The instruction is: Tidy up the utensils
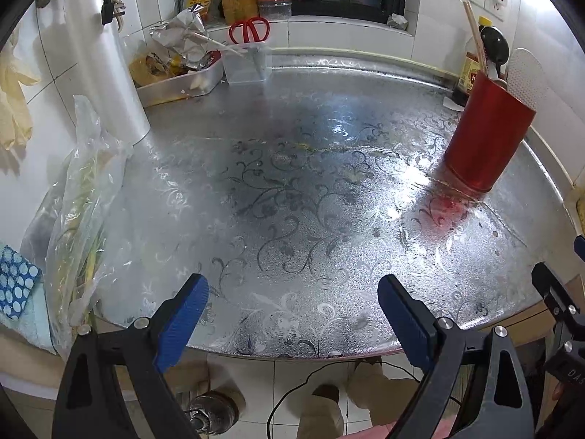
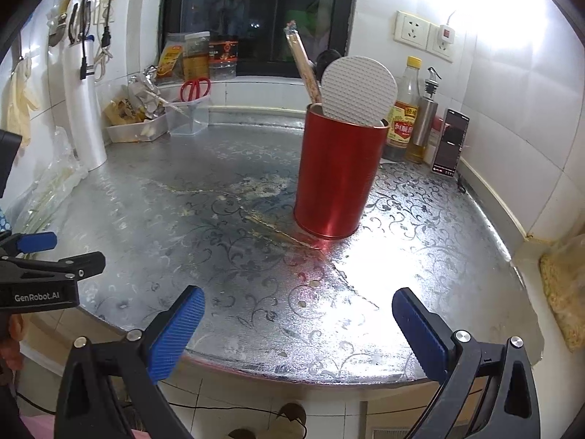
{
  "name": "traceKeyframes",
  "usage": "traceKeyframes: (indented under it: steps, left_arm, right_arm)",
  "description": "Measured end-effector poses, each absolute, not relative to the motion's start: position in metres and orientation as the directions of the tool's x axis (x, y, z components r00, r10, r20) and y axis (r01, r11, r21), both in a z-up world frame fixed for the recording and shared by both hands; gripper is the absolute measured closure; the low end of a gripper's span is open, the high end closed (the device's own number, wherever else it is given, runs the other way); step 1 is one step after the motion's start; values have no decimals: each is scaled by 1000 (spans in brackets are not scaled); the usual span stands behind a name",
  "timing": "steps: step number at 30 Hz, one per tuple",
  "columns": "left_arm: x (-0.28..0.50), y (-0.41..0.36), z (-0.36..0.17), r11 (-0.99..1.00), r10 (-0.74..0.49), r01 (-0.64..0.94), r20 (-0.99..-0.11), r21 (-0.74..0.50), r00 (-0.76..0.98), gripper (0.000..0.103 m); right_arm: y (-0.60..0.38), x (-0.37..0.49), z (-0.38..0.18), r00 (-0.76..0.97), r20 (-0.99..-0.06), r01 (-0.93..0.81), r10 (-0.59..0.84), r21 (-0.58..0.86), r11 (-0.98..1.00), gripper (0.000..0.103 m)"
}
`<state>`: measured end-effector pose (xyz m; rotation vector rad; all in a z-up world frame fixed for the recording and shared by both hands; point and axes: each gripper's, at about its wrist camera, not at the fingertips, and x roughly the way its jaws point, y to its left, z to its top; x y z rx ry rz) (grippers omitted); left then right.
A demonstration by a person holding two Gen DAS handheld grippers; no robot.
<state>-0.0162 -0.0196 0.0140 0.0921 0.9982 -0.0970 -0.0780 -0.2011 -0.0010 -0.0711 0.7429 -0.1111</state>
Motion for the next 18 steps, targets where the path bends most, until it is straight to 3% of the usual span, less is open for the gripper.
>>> traceKeyframes:
  steps: [18]
  left_arm:
    - [-6,-21,9,990,-41,135,-847,37,530,9]
  right_arm:
    - [-205,-71,-6,727,-672,106,-140,-91,990,0]
